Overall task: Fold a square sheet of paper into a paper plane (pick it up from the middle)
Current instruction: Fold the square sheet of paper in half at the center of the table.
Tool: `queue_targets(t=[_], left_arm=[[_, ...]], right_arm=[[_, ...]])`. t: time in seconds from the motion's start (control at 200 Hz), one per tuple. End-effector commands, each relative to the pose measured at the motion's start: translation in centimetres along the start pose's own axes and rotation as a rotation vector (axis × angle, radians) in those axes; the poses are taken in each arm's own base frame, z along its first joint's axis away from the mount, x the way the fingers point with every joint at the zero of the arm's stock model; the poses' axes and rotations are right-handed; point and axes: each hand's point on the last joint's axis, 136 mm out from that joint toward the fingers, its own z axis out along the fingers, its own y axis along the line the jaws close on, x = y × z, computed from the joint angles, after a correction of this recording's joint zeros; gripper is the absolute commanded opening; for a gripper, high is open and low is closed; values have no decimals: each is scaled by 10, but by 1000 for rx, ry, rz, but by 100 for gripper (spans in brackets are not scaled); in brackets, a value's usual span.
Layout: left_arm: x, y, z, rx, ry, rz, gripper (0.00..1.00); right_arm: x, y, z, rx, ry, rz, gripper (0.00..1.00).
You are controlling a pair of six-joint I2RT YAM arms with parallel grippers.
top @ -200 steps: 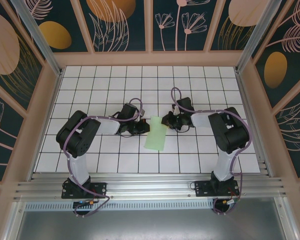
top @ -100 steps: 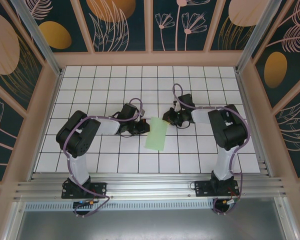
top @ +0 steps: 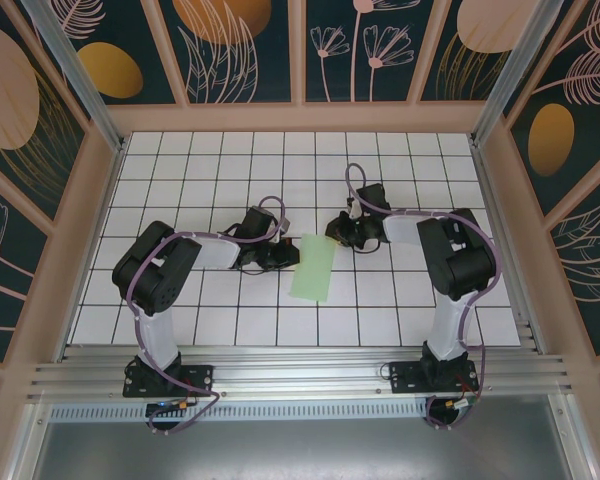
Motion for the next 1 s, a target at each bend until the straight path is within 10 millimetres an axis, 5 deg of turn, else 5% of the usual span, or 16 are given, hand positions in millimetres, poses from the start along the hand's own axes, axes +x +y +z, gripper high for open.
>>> queue_targets(t=[0.0,0.335,0.51,0.996], left_arm=[[30,66,12,-217,60,-59,0],[29,66,13,-216,61,-56,0],[30,65,12,-216,60,-53,0],[28,63,12,-209,56,-53,0]], right_arm=[[0,-10,7,12,23,2,16],[11,-43,17,95,37,40,16],[-3,-29,6,96,7,15,16],[-14,-29,9,83,-8,15,16]])
